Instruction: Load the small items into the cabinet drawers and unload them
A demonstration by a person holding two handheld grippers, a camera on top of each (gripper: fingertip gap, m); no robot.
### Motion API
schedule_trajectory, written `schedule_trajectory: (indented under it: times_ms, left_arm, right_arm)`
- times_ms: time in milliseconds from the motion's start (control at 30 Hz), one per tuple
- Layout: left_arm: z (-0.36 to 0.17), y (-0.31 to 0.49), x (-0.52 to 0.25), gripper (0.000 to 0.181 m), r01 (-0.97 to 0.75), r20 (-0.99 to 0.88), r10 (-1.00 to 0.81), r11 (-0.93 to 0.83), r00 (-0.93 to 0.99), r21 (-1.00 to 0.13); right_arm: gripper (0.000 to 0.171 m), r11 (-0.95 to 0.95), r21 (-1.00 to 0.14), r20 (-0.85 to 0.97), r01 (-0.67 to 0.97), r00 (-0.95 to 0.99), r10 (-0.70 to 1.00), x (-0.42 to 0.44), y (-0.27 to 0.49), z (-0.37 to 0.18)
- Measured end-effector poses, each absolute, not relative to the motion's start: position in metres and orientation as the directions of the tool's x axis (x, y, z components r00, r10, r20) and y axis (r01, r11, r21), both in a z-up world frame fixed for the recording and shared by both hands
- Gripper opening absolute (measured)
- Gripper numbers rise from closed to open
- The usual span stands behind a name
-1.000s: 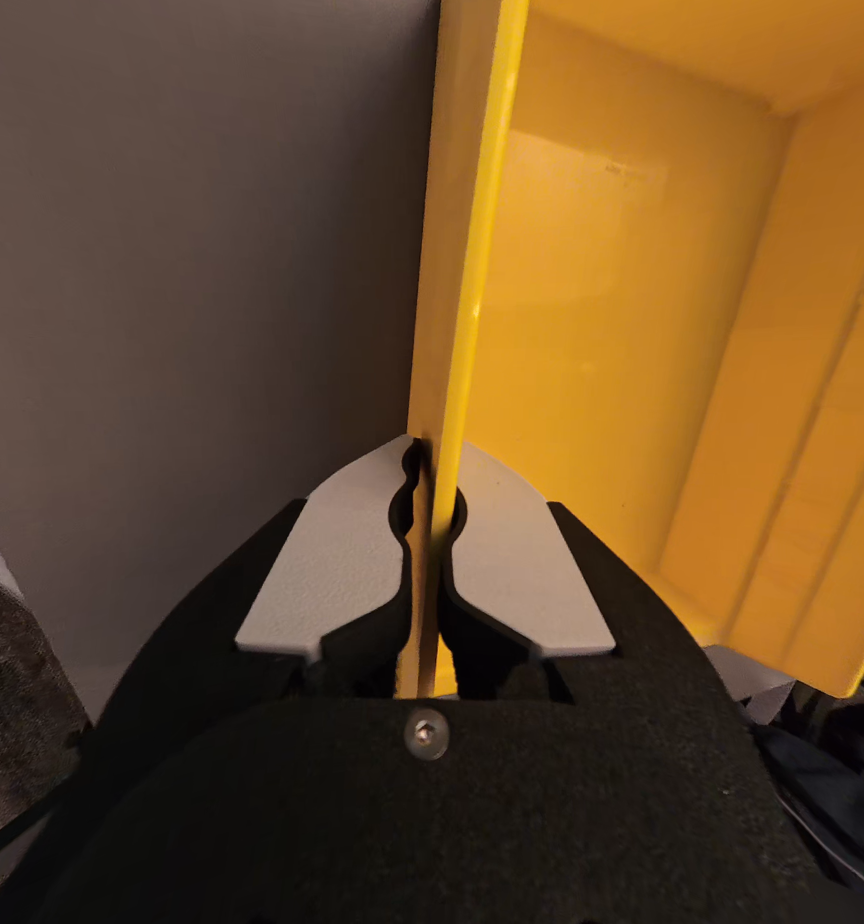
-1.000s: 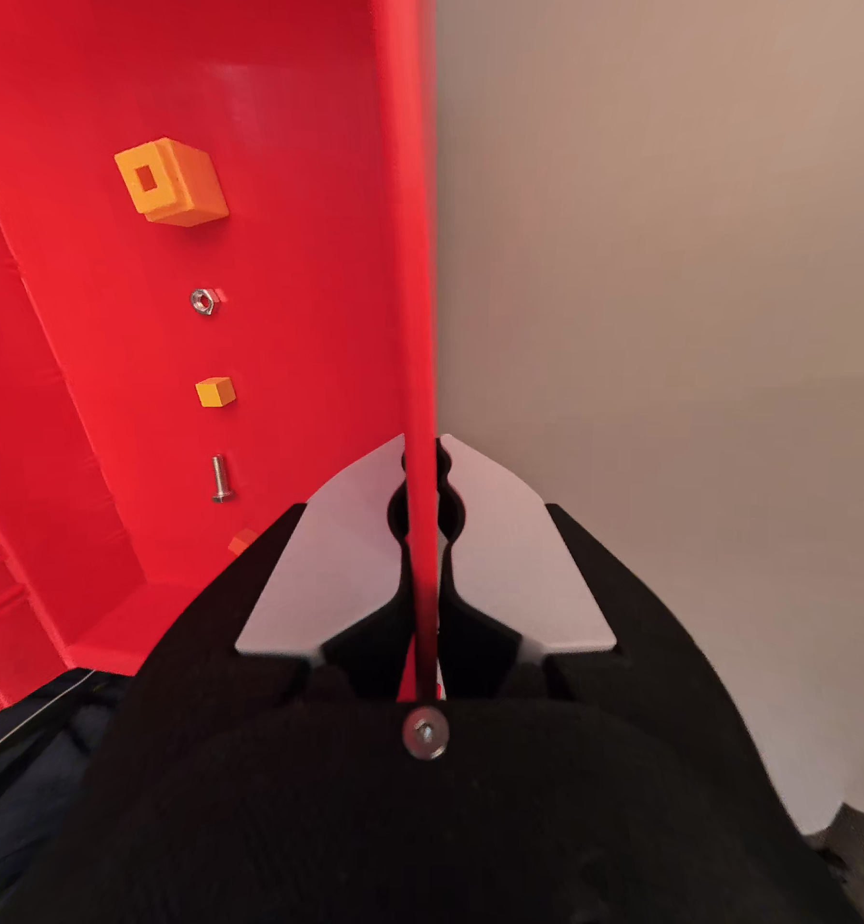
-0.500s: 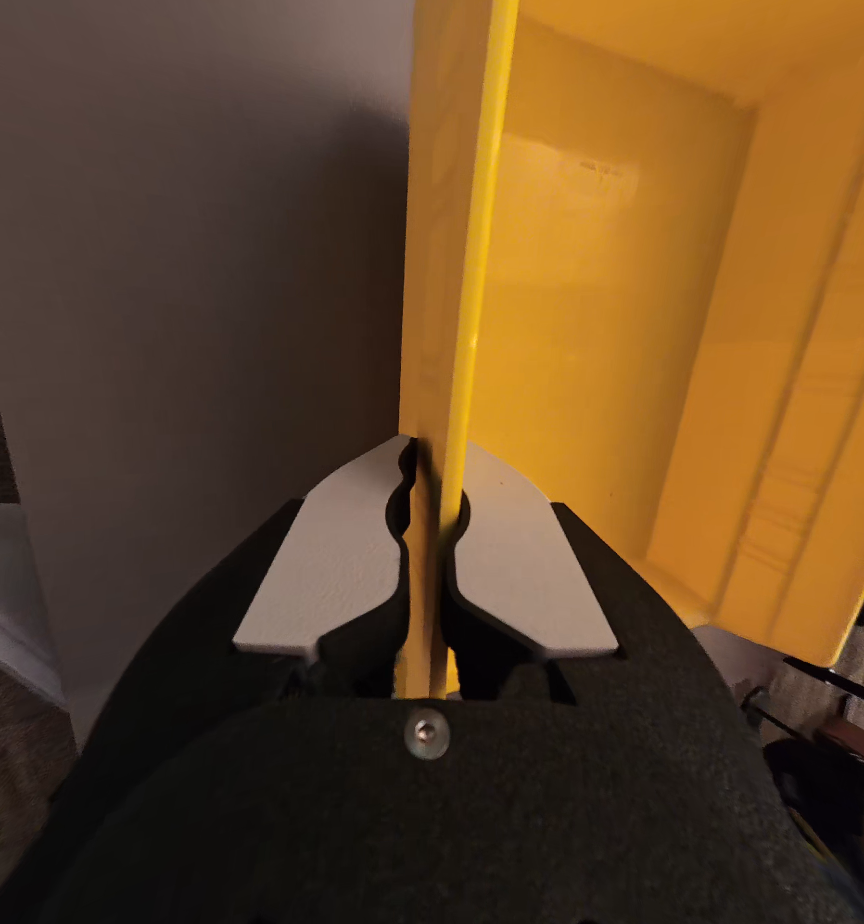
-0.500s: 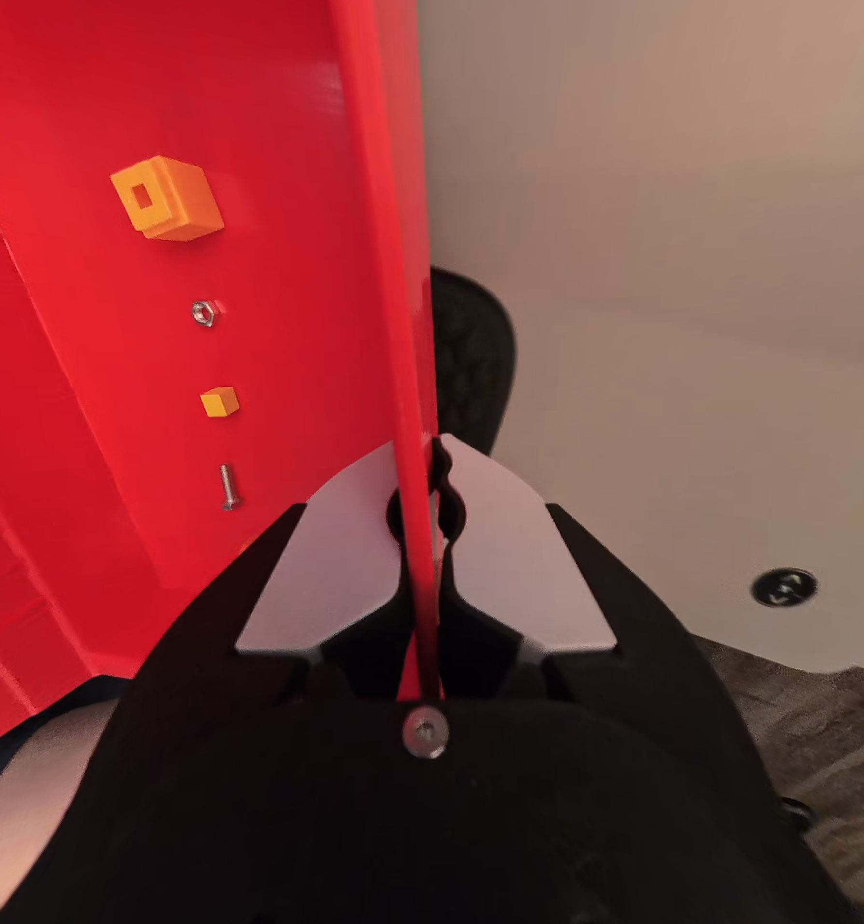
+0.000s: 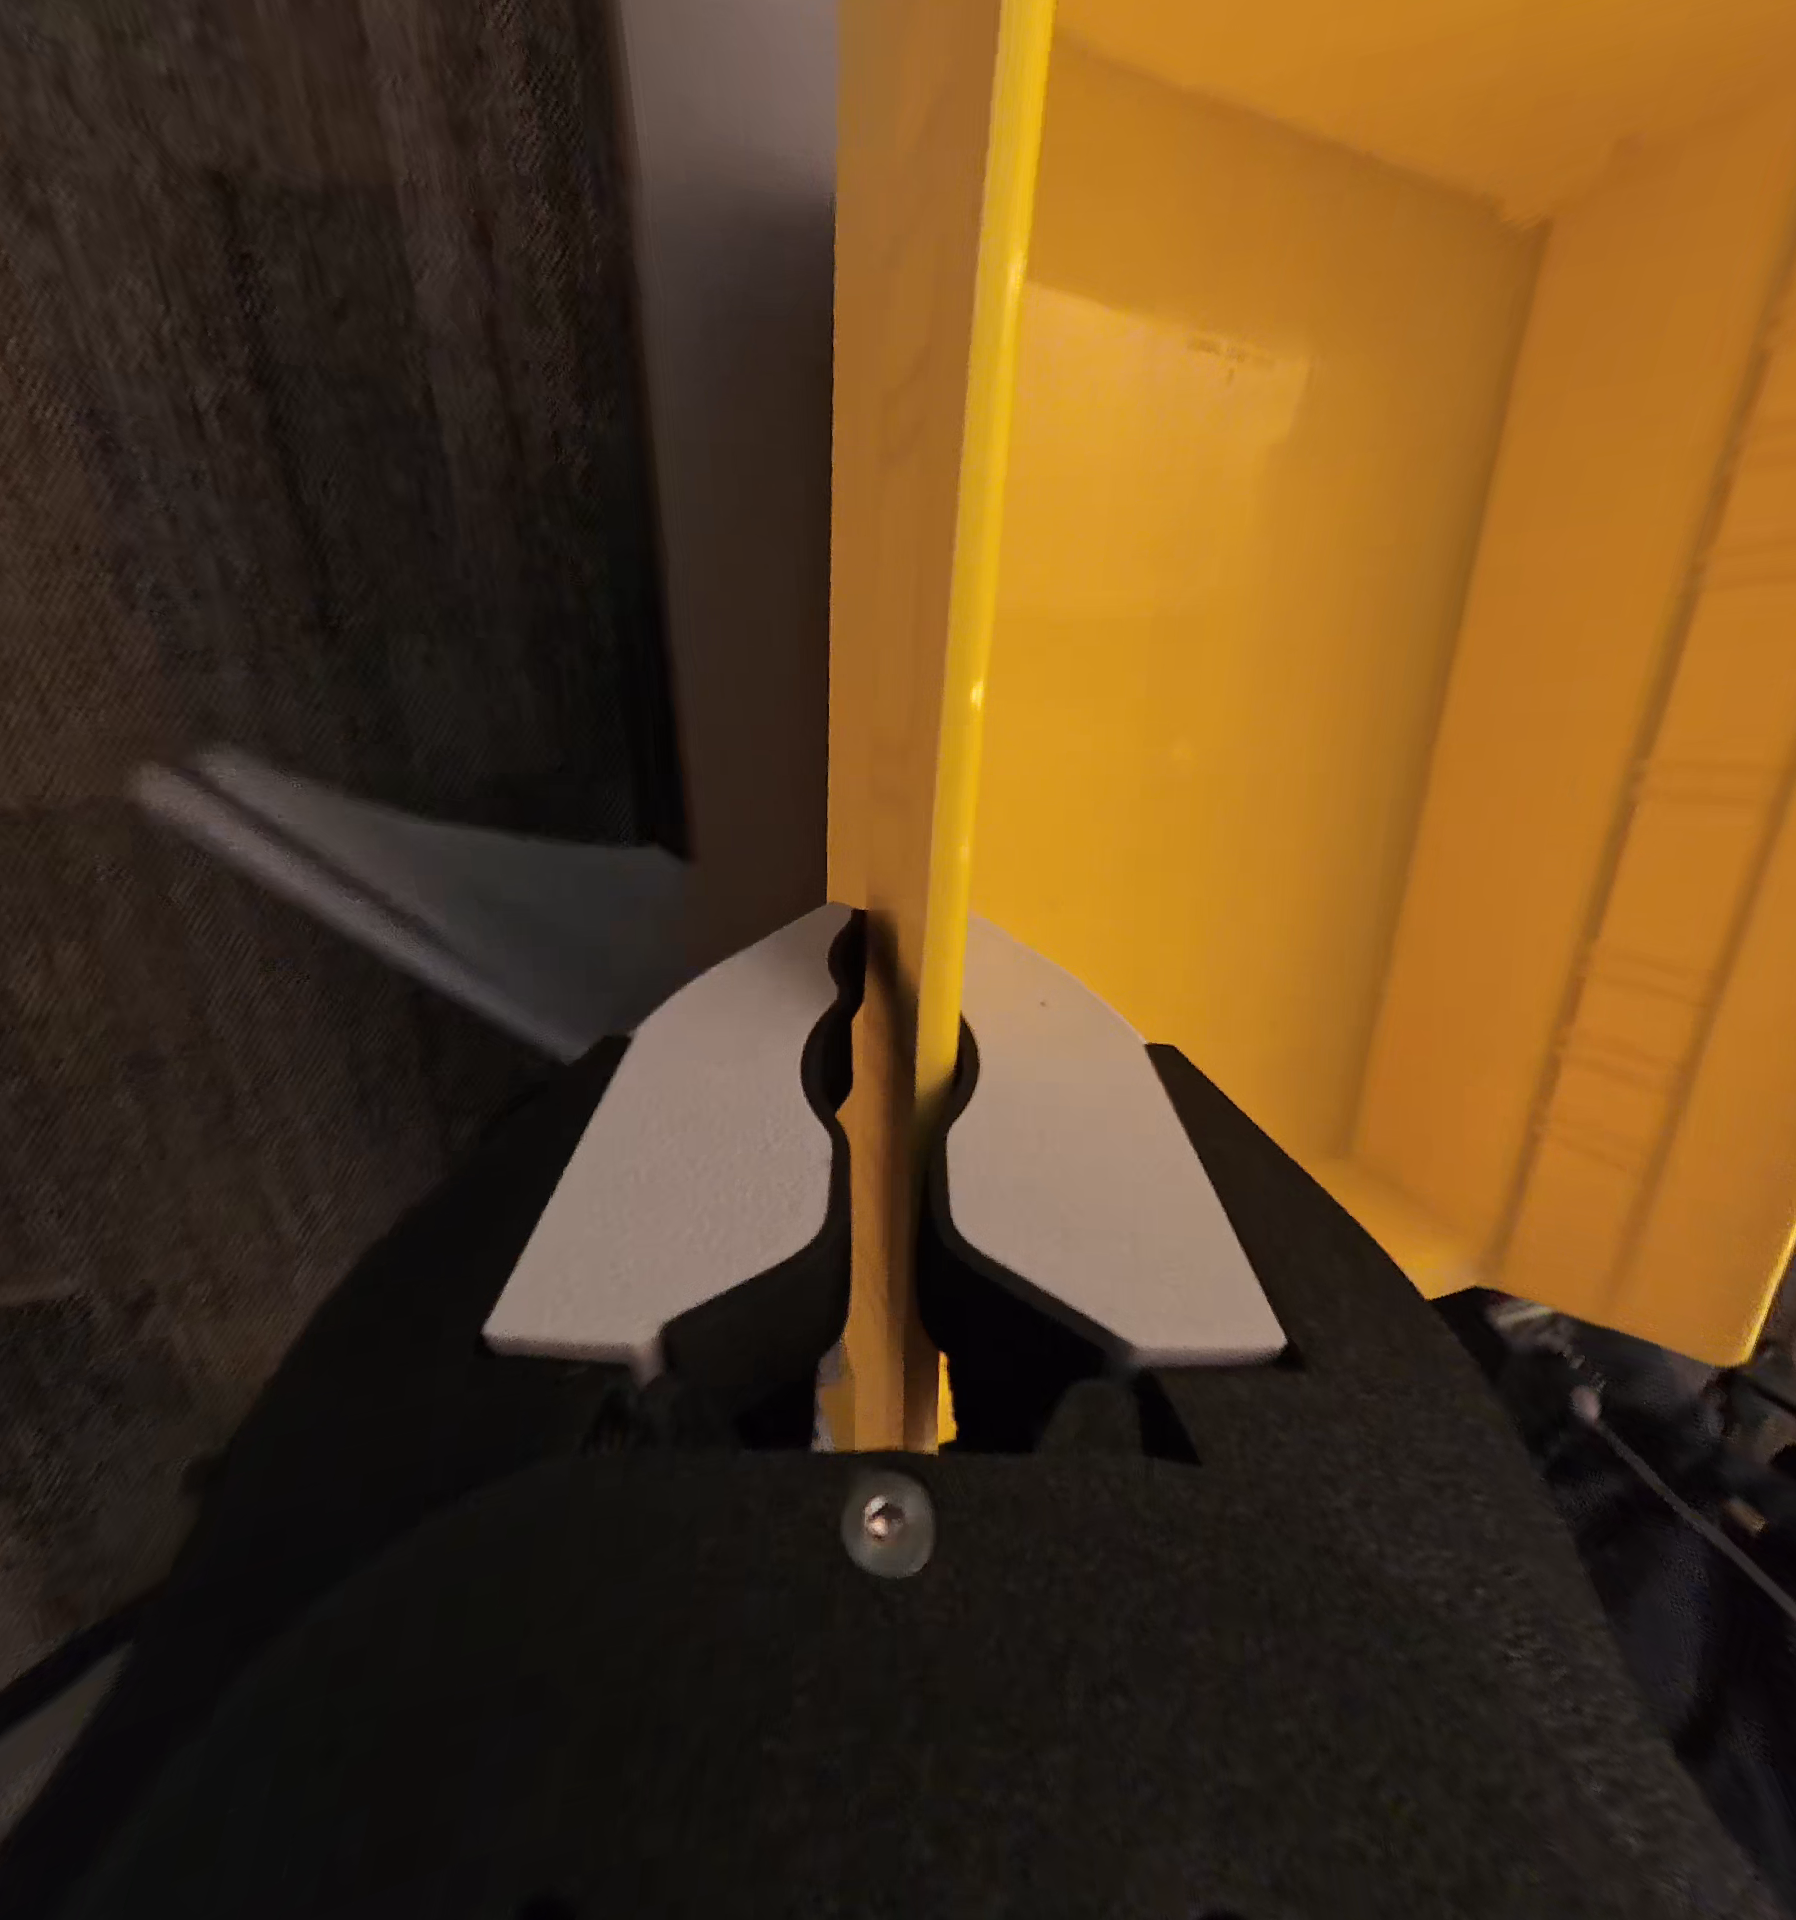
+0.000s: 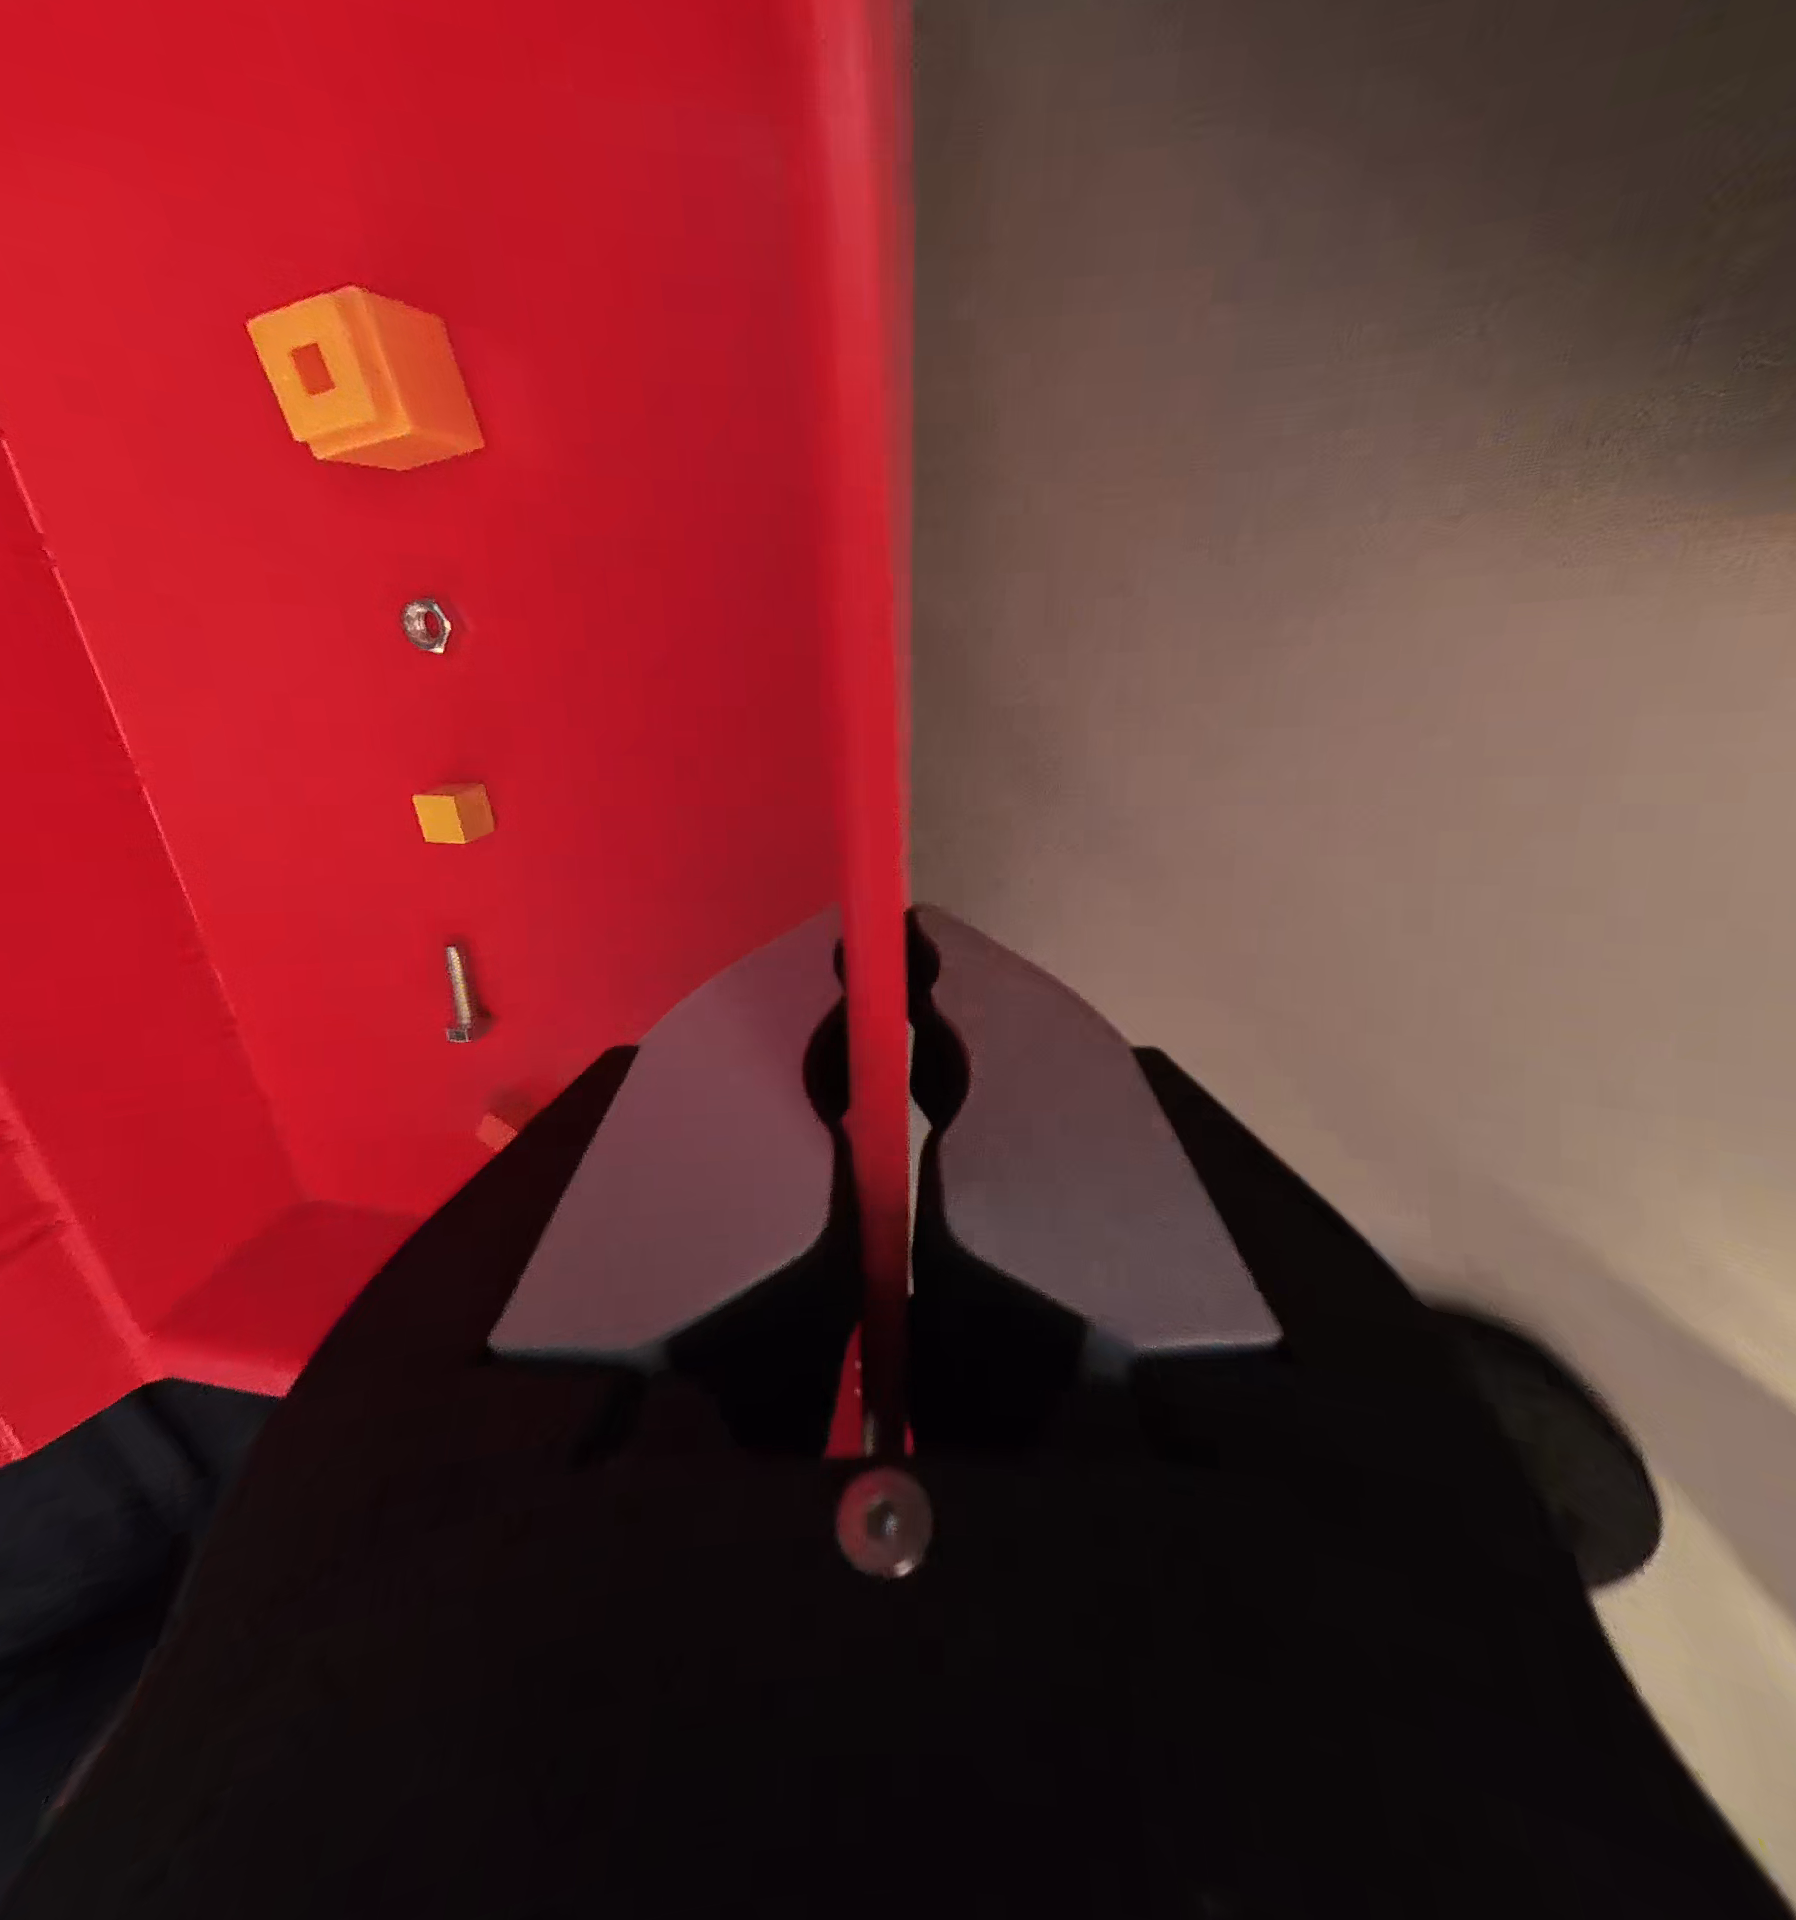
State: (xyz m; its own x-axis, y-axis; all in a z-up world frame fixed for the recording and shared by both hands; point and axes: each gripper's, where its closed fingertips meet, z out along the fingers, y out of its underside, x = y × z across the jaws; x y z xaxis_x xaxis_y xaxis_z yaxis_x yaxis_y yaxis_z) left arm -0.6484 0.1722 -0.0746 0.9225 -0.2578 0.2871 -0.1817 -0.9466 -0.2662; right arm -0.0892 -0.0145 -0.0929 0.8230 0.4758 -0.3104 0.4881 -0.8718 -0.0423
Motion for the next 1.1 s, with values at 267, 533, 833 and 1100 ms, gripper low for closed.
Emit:
schedule_trajectory:
  times_ms: [267,533,833,1100]
  left_arm:
    - [-0.063,0.098,-0.786,0.008,-0.018,0.197,-0.058,-0.980,0.979,-0.199]
    - [-0.058,0.058,-0.826,0.007,0.082,0.277,0.023,-0.976,0.960,-0.203]
    - [-0.068,0.033,-0.831,0.008,0.067,0.270,0.013,-0.980,0.963,-0.190]
    - [-0.061,0.030,-0.821,0.009,0.019,0.230,-0.026,-0.981,0.973,-0.191]
  right_arm:
    - [0.005,-0.741,-0.121,-0.274,0.661,0.695,0.664,-0.236,0.062,-0.081]
    - [0.005,-0.784,-0.112,-0.235,0.610,0.751,0.618,-0.300,0.154,-0.087]
    - [0.004,-0.900,-0.164,-0.267,0.404,0.860,0.434,-0.326,0.227,-0.102]
    - [0.004,-0.930,-0.170,-0.197,0.325,0.914,0.356,-0.319,0.243,-0.123]
